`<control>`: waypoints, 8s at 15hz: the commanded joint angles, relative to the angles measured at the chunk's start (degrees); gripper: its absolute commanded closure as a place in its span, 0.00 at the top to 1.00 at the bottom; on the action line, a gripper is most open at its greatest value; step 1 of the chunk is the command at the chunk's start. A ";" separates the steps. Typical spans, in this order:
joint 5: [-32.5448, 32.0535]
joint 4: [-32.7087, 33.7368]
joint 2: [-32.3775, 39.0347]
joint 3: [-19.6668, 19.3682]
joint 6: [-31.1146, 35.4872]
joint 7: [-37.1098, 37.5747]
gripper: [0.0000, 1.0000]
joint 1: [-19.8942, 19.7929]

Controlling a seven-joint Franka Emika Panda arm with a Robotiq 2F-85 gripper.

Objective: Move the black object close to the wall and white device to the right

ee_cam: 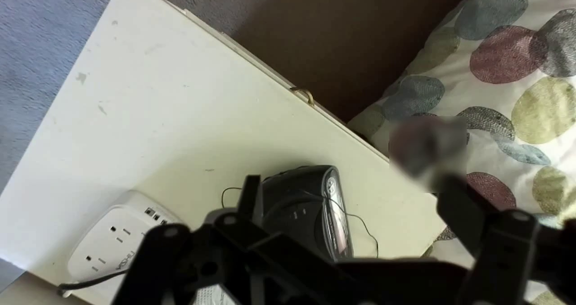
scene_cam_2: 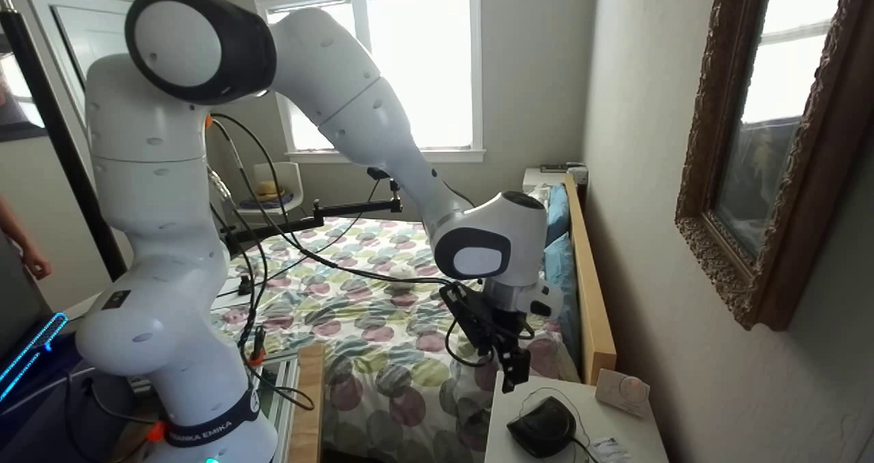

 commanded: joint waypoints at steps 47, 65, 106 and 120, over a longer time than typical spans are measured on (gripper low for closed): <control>12.78 40.89 39.50 -3.78 -4.93 47.26 1.00 -1.22; 15.63 48.05 46.27 -4.99 -1.91 61.09 1.00 -1.39; 15.07 54.80 52.63 -6.57 12.76 59.23 0.01 0.99; 15.54 51.03 50.30 -5.18 15.25 55.37 0.85 0.29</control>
